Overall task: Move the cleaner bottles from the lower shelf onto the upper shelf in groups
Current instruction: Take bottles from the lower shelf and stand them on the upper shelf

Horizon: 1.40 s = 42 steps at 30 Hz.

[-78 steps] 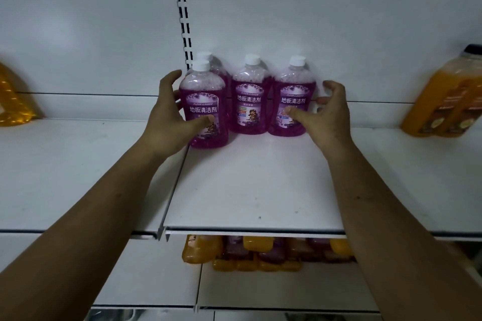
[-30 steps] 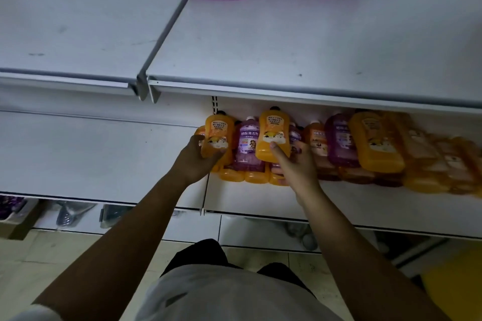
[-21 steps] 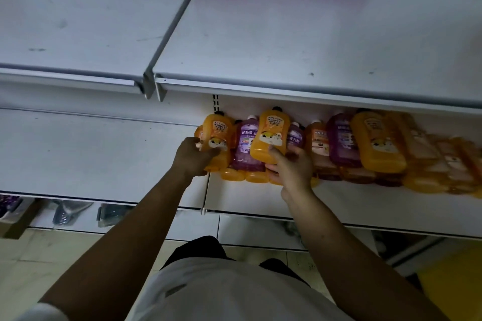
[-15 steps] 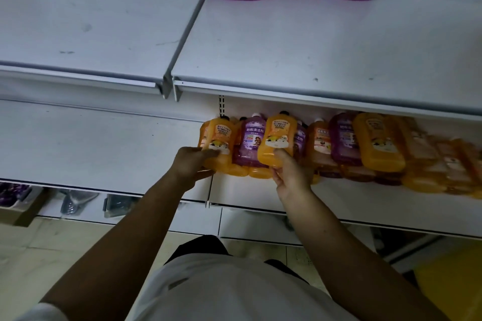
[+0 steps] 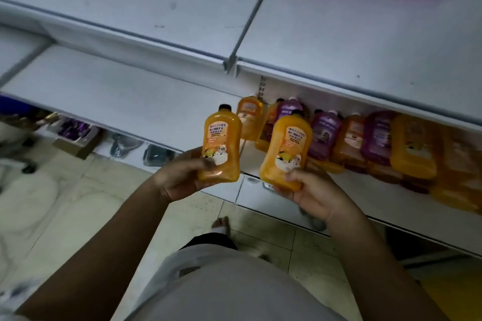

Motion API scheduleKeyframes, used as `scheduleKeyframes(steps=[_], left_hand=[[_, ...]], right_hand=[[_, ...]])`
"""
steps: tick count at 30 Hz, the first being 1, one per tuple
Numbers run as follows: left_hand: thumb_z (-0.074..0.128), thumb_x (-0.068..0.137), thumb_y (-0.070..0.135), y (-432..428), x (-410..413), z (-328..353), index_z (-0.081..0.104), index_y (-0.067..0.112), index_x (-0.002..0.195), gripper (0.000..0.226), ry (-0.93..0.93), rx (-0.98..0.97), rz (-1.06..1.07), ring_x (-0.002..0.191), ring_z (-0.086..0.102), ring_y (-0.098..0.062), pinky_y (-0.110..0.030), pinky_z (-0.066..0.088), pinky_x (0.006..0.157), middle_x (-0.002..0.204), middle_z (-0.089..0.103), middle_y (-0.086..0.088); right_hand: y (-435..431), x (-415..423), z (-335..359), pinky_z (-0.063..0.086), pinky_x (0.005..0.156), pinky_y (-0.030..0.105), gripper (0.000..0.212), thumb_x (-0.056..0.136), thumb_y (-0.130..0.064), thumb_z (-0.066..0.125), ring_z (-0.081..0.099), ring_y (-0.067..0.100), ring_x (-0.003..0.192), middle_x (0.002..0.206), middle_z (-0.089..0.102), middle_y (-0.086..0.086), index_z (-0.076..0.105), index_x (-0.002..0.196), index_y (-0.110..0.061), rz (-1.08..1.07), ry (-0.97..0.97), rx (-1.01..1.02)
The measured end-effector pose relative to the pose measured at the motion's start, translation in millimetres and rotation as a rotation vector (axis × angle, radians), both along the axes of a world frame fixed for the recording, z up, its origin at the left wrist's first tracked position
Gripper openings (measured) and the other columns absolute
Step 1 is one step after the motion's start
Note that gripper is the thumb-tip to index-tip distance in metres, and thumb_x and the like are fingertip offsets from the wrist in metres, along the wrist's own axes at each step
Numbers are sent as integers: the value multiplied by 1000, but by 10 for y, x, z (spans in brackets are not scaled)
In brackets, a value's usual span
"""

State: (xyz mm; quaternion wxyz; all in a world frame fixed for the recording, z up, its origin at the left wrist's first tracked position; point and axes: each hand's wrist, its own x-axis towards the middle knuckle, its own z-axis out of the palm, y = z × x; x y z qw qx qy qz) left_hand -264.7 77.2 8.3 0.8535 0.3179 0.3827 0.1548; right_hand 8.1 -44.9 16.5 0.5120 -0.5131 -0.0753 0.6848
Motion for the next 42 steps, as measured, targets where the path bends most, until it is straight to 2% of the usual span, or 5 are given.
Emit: scheduleKeyframes(steps=[4, 11, 22, 29, 42], left_hand=[[82, 71, 2, -292, -390, 272, 55, 15, 139, 74, 109, 183, 152, 121, 67, -37, -49, 58, 99, 131, 69, -18], [83, 83, 23, -706, -1112, 708, 61, 19, 133, 54, 318, 380, 617, 116, 72, -31, -42, 61, 93, 120, 76, -6], [77, 85, 33, -837, -2835, 1267, 57, 20, 140, 60, 439, 727, 793, 114, 72, -19, -42, 56, 100, 123, 75, 2], [74, 84, 30, -427, -3816, 1625, 59, 27, 133, 51, 414, 851, 806, 111, 73, -12, -18, 58, 81, 119, 76, 9], [76, 81, 24, 1178, -4706, 2129, 61, 27, 130, 51, 435, 1047, 861, 103, 75, -10, -17, 58, 78, 112, 77, 9]], right_hand=[[24, -356, 101, 63, 70, 41, 59, 84, 18, 62, 77, 22, 96, 110, 76, 3, 60, 128, -20, 224, -124, 183], [174, -1256, 440, 55, 102, 47, 55, 68, -55, 89, 70, 13, 118, 124, 74, -11, 65, 117, -52, 403, -471, 403], [662, -2903, 1155, 59, 76, 25, 39, 81, -29, 86, 74, 3, 97, 107, 77, -15, 65, 114, -29, 429, -727, 628], [1148, -3969, 1450, 61, 95, 46, 42, 86, -32, 86, 74, 14, 107, 116, 76, -8, 64, 122, -29, 373, -783, 703], [2640, -4858, 2134, 57, 89, 35, 51, 69, -45, 81, 75, 8, 99, 107, 79, -11, 67, 115, -29, 290, -784, 852]])
